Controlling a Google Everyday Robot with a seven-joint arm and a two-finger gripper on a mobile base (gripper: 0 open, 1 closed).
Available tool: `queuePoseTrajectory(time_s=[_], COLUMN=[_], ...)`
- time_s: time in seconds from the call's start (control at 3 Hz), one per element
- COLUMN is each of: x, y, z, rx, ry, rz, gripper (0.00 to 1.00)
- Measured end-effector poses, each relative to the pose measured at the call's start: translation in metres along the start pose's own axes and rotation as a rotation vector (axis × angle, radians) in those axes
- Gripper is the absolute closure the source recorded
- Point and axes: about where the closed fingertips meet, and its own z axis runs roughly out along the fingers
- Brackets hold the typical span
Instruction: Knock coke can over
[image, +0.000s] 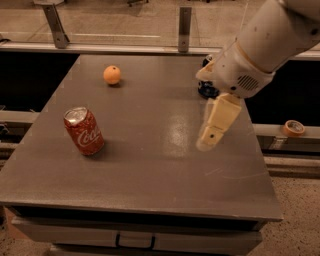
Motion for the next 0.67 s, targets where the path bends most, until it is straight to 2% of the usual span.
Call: queuePoseTrajectory(time_s=[0.33, 0.67], x=[-0.0696, -0.0692], y=[0.0124, 0.0124], z=[0.0324, 0.0323], rx=[-0.075, -0.075], ry=[-0.143, -0.142], rz=[-0.04, -0.04], gripper=[0.0, 0.0])
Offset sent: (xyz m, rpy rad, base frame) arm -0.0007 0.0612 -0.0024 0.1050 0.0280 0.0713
